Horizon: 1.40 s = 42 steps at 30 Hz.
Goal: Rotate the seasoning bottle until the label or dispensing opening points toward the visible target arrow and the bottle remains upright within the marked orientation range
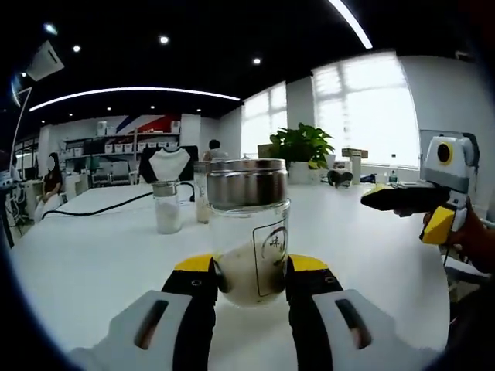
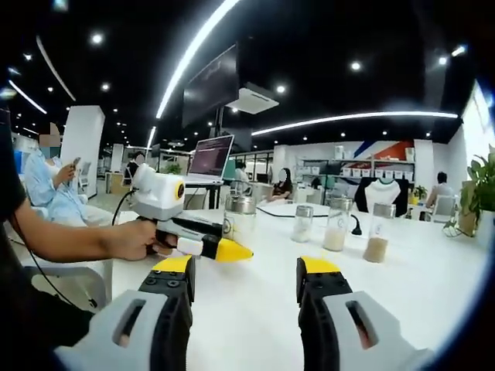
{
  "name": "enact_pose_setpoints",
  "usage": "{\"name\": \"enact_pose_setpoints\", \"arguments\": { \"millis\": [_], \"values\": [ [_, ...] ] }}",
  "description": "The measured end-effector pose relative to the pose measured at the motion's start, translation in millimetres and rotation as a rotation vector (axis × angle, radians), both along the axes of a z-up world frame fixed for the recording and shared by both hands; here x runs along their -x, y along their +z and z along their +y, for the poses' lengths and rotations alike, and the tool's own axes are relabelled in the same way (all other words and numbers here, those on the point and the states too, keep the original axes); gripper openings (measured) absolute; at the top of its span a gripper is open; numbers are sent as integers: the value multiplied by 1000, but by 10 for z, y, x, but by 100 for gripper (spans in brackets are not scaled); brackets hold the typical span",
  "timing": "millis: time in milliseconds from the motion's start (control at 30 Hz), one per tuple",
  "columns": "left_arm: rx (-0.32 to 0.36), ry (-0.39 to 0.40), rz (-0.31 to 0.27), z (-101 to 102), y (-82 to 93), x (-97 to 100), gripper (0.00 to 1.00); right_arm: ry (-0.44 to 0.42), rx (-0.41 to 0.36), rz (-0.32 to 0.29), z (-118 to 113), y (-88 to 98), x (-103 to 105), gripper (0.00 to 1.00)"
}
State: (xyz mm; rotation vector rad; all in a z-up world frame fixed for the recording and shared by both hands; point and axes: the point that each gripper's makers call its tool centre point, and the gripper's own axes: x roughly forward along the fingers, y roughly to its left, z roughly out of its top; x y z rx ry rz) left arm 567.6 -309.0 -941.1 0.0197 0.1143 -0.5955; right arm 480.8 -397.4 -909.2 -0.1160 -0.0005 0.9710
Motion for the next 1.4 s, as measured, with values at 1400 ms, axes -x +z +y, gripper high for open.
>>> {"name": "enact_pose_setpoints", "arguments": {
  "millis": [1400],
  "values": [
    [-126,-13,112,281,-332,-486,36,-75,-29,49,-226,-122,-64,51]
  ]
}}
